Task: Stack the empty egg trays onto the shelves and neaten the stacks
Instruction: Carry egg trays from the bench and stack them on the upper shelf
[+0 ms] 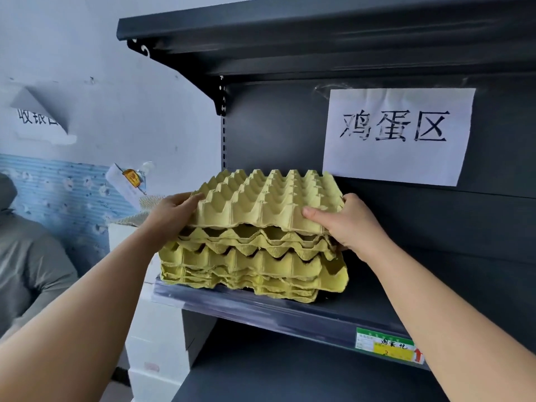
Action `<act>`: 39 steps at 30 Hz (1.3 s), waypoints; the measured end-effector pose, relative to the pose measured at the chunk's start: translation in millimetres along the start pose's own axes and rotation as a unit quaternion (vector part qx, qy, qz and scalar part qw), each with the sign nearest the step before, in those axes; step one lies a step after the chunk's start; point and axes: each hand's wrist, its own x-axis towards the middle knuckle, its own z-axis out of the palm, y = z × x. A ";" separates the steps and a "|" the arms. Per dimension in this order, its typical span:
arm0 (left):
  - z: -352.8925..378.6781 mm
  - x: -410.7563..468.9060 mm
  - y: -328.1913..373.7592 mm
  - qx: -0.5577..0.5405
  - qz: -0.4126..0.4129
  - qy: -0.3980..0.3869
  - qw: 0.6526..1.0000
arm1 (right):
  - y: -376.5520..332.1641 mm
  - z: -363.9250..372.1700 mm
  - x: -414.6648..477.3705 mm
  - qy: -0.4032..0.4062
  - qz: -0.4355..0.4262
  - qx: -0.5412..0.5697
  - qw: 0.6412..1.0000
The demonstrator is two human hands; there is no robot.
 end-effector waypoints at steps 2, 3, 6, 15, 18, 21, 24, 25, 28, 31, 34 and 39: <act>-1.0 2.1 -1.7 0.026 0.014 0.001 1.000 | -1.8 2.8 -2.7 0.009 0.017 -0.013 1.000; -1.4 3.3 -2.9 0.037 0.022 0.002 0.999 | -2.6 3.8 -4.1 0.015 0.026 -0.017 0.999; -3.1 7.7 -6.1 0.092 0.032 0.021 0.995 | -7.6 4.8 -9.6 0.026 0.043 -0.026 0.998; -5.1 -5.2 21.1 0.196 0.148 0.097 0.964 | -37.8 -8.3 -49.3 0.060 0.004 -0.160 0.985; 9.8 -33.1 45.0 0.213 0.251 0.085 0.941 | -37.6 -17.4 -70.2 0.076 -0.019 -0.190 0.979; 36.8 -68.9 64.4 0.217 0.336 0.052 0.915 | -28.2 -31.2 -94.1 0.080 -0.016 -0.214 0.974; 71.7 -105.1 78.4 0.198 0.402 0.005 0.894 | -8.5 -52.1 -124.3 0.096 -0.008 -0.235 0.967; 84.7 -116.8 82.0 0.192 0.419 -0.012 0.887 | 0.1 -60.1 -135.2 0.101 -0.001 -0.246 0.964; 129.7 -150.9 91.3 0.182 0.455 -0.059 0.870 | 29.1 -87.0 -170.0 0.117 0.030 -0.283 0.952; 178.1 -188.6 103.3 0.165 0.490 -0.119 0.847 | 62.8 -119.4 -205.0 0.133 0.075 -0.319 0.935; 227.0 -232.0 122.1 0.143 0.518 -0.159 0.828 | 103.5 -158.1 -243.2 0.155 0.111 -0.343 0.920; 312.1 -318.9 162.3 0.091 0.543 -0.237 0.800 | 171.5 -234.1 -309.6 0.179 0.194 -0.373 0.889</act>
